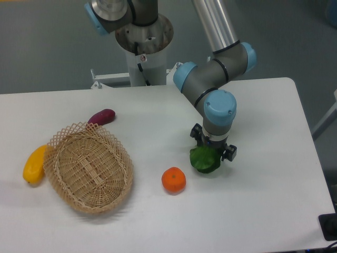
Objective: Pick up the green vegetable from the table
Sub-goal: 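Lower the gripper around the bok choy leaves, then close the gripper on the bok choy, then lift the held bok choy up and back toward the start pose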
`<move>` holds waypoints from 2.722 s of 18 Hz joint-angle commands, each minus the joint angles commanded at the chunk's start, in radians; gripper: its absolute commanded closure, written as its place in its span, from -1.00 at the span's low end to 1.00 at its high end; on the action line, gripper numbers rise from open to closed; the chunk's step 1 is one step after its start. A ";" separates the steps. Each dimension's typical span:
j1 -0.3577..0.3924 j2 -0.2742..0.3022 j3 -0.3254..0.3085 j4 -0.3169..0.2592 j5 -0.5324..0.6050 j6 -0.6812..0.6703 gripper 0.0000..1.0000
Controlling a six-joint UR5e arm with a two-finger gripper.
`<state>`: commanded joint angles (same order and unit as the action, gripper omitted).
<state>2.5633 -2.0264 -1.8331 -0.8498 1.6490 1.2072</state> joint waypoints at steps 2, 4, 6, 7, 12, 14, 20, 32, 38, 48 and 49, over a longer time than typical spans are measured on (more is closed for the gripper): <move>-0.002 0.000 0.000 0.000 0.000 -0.002 -1.00; -0.002 0.002 0.000 0.000 -0.002 0.002 -1.00; -0.002 0.006 0.002 -0.002 -0.002 0.002 -0.58; 0.000 0.008 0.000 -0.002 -0.002 0.000 -0.18; 0.003 0.028 0.014 -0.021 -0.002 0.014 0.22; 0.008 0.040 0.012 -0.026 -0.003 0.014 0.22; 0.034 0.078 0.034 -0.026 -0.009 0.017 0.19; 0.159 0.061 0.244 -0.116 -0.077 0.040 0.20; 0.224 0.011 0.363 -0.230 -0.107 0.155 0.19; 0.238 -0.049 0.479 -0.347 -0.124 0.172 0.21; 0.238 -0.049 0.479 -0.348 -0.123 0.170 0.22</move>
<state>2.8010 -2.0755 -1.3545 -1.1980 1.5263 1.3775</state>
